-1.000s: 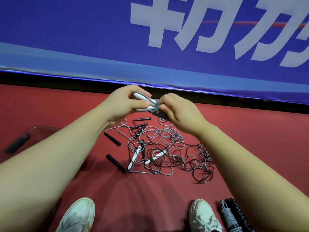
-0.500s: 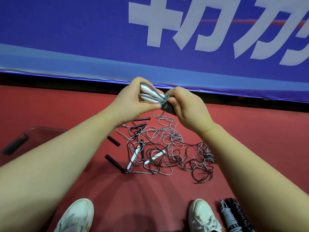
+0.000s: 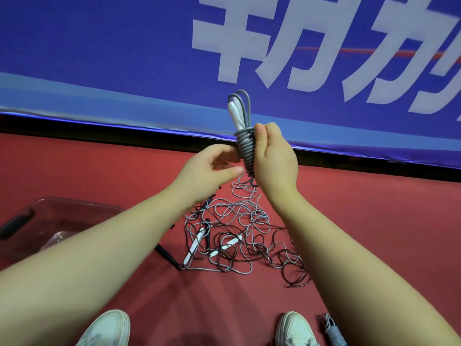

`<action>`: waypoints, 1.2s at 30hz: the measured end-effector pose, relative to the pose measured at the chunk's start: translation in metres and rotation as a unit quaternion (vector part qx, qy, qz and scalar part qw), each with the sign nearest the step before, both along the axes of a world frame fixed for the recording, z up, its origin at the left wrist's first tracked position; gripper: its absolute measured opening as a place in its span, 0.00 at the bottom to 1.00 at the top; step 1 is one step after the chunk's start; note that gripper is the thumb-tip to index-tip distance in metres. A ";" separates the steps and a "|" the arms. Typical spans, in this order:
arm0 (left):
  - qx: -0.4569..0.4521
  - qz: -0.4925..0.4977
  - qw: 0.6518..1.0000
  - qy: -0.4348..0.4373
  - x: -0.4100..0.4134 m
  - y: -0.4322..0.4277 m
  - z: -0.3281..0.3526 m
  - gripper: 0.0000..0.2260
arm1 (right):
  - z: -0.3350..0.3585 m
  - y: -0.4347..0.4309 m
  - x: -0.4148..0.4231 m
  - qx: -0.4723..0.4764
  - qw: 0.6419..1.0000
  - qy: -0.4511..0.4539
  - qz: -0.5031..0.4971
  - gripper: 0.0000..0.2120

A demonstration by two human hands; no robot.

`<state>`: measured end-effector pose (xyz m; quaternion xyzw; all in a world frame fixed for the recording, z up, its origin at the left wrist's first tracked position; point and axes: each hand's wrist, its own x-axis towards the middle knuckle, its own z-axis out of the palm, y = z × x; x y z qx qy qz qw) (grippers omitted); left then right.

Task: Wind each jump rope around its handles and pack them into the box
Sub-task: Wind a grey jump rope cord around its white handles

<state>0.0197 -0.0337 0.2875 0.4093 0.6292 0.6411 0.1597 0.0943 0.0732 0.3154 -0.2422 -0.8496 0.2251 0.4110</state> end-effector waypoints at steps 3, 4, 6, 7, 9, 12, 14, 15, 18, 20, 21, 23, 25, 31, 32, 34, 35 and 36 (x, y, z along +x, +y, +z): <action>0.014 0.021 1.000 0.001 0.003 0.003 0.002 0.11 | -0.003 0.000 -0.002 0.044 0.998 -0.017 -0.031 0.15; 0.011 0.027 1.000 -0.001 0.003 0.004 0.001 0.11 | -0.003 0.000 -0.002 0.042 0.998 -0.019 -0.034 0.15; 0.000 0.025 1.000 -0.001 0.003 0.005 0.001 0.12 | -0.001 -0.001 -0.001 0.017 0.999 -0.031 -0.034 0.16; -0.005 0.014 1.000 -0.007 0.004 0.006 0.001 0.13 | -0.001 -0.002 -0.001 0.014 0.999 -0.037 -0.034 0.17; -0.001 -0.026 0.999 -0.048 0.010 0.007 0.002 0.16 | 0.000 -0.005 -0.001 0.018 0.998 -0.048 -0.038 0.18; -0.002 -0.028 0.998 -0.060 0.011 0.010 0.004 0.19 | 0.004 -0.007 -0.001 0.039 0.996 -0.065 -0.044 0.19; -0.016 0.004 1.000 -0.023 0.006 0.007 0.006 0.20 | 0.007 -0.009 0.000 0.074 0.992 -0.096 -0.041 0.19; -0.018 0.017 1.000 -0.008 0.003 0.004 0.007 0.21 | 0.009 -0.010 0.001 0.097 0.988 -0.117 -0.036 0.20; -0.022 0.058 0.996 0.062 -0.003 -0.002 0.006 0.25 | 0.013 -0.015 0.001 0.134 0.978 -0.161 -0.010 0.22; -0.031 0.069 0.991 0.111 -0.004 -0.002 0.003 0.26 | 0.017 -0.017 0.001 0.124 0.978 -0.165 0.007 0.22; -0.031 0.075 0.989 0.120 -0.006 -0.002 0.002 0.26 | 0.019 -0.018 0.000 0.117 0.979 -0.167 0.013 0.21; -0.037 0.098 0.986 0.130 -0.010 -0.002 0.001 0.28 | 0.024 -0.018 0.000 0.099 0.978 -0.179 0.036 0.20; -0.042 0.104 0.984 0.142 -0.012 -0.005 0.002 0.27 | 0.029 -0.016 0.002 0.068 0.975 -0.198 0.070 0.20; -0.021 0.105 0.986 0.127 -0.012 -0.006 0.007 0.20 | 0.037 -0.012 0.008 0.169 0.949 -0.262 -0.049 0.09; -0.031 0.113 0.983 0.143 -0.012 -0.006 0.008 0.20 | 0.037 -0.012 0.009 0.187 0.944 -0.261 -0.071 0.08; -0.058 0.128 0.974 0.180 -0.013 -0.007 0.010 0.21 | 0.035 -0.016 0.010 0.225 0.933 -0.267 -0.088 0.10; -0.065 0.132 0.971 0.189 -0.012 -0.007 0.011 0.21 | 0.034 -0.018 0.010 0.242 0.929 -0.265 -0.092 0.11; -0.071 0.137 0.969 0.194 -0.012 -0.008 0.012 0.22 | 0.032 -0.018 0.009 0.255 0.926 -0.260 -0.096 0.10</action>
